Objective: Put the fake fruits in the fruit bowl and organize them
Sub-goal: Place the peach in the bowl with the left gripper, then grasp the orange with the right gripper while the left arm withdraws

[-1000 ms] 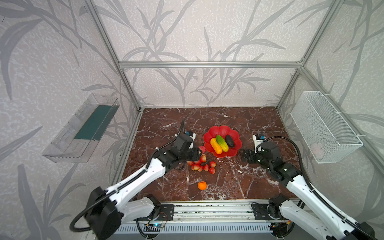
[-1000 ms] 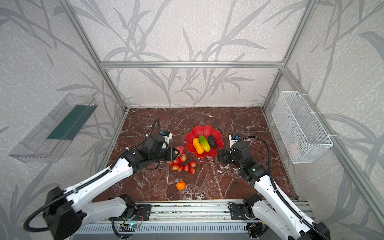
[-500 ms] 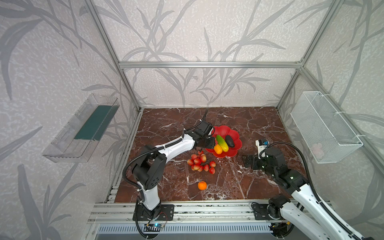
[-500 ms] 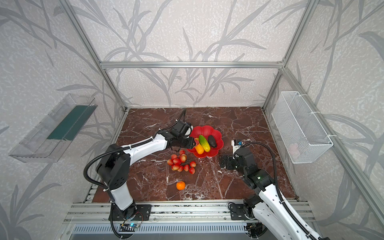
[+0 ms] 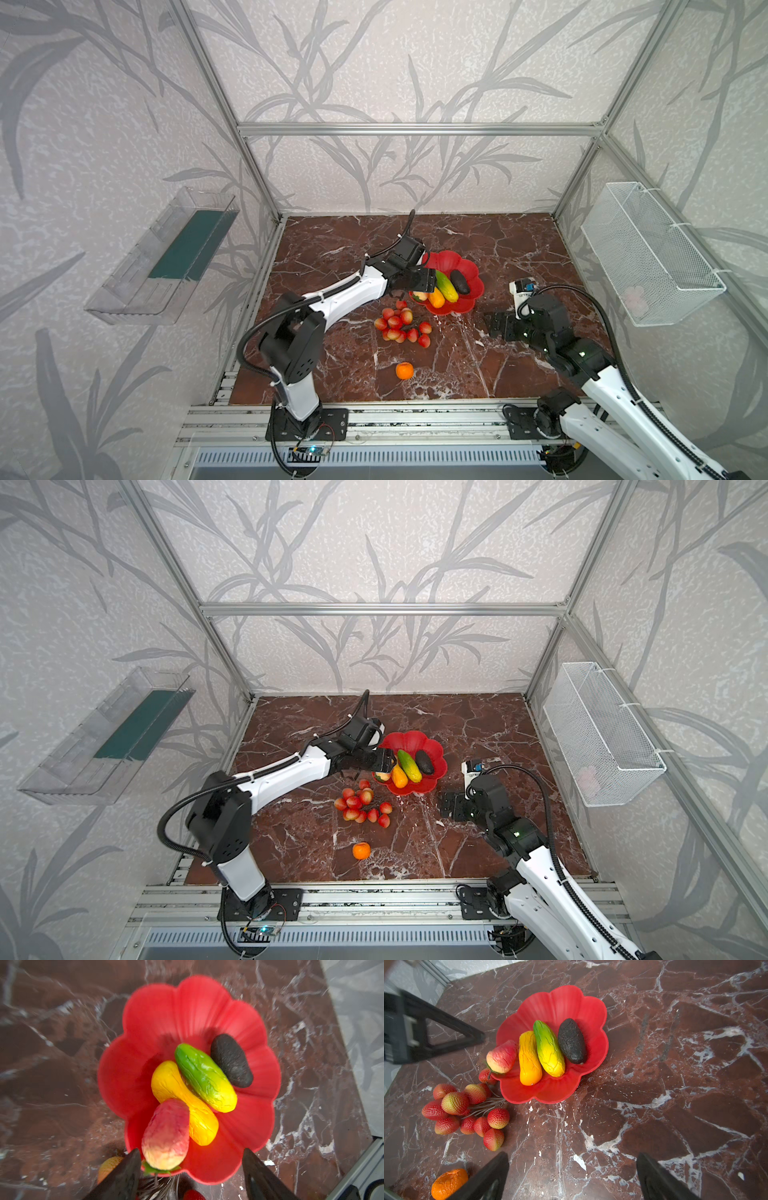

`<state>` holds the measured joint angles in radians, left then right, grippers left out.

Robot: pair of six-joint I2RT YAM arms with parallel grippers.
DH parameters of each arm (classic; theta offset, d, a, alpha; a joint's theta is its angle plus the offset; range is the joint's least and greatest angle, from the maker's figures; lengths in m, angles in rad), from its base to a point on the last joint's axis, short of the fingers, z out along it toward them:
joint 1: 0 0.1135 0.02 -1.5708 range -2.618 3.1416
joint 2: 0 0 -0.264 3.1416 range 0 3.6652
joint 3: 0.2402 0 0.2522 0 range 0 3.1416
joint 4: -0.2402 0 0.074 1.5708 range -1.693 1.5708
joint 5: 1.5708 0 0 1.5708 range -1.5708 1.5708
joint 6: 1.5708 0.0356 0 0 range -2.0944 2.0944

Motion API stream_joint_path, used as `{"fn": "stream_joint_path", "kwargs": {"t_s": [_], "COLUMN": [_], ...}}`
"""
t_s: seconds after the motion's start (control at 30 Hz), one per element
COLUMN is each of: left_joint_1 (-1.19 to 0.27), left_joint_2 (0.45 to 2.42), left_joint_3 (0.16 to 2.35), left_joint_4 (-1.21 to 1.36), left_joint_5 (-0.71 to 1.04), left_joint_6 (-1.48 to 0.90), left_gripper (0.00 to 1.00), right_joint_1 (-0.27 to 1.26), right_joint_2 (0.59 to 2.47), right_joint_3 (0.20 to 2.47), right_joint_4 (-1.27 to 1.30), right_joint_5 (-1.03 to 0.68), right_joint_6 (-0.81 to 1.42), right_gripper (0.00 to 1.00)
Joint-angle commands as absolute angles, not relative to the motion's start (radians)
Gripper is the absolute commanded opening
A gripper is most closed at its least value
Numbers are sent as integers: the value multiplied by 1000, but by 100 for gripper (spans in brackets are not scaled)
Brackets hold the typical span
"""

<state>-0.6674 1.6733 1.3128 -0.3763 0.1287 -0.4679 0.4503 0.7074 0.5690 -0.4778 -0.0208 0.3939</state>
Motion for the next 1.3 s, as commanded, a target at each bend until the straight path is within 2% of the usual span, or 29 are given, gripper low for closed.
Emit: {"fn": "stream_joint_path", "kwargs": {"t_s": [0.0, 0.17, 0.3, 0.47, 0.7, 0.97, 1.1, 1.27], "left_joint_1": [-665, -653, -641, -629, -627, -627, -627, -626], "left_joint_2": [1473, 1156, 888, 555, 176, 61, 78, 81], "left_joint_3": [1240, 998, 786, 599, 490, 487, 492, 496], "left_joint_4": [-313, -273, -330, -479, -697, -790, -788, -795], "left_joint_5": [1, -182, -289, -360, -393, -397, -399, -396], "left_joint_6": [-445, -475, -537, -639, -744, -775, -773, -769], "left_gripper": [80, 86, 90, 93, 94, 95, 95, 95], "right_joint_1": [530, 853, 1126, 1303, 1366, 1367, 1366, 1360], "right_joint_2": [724, 793, 932, 1170, 1446, 1614, 1670, 1687], "right_joint_3": [600, 589, 589, 657, 767, 847, 869, 865], "right_joint_4": [-484, -434, -345, -248, -121, -84, -77, -51], "right_joint_5": [-16, 143, 255, 291, 216, 223, 252, 286], "right_joint_6": [410, 511, 599, 630, 663, 650, 660, 671], "right_gripper": [93, 93, 92, 92, 90, 87, 79, 61]}}
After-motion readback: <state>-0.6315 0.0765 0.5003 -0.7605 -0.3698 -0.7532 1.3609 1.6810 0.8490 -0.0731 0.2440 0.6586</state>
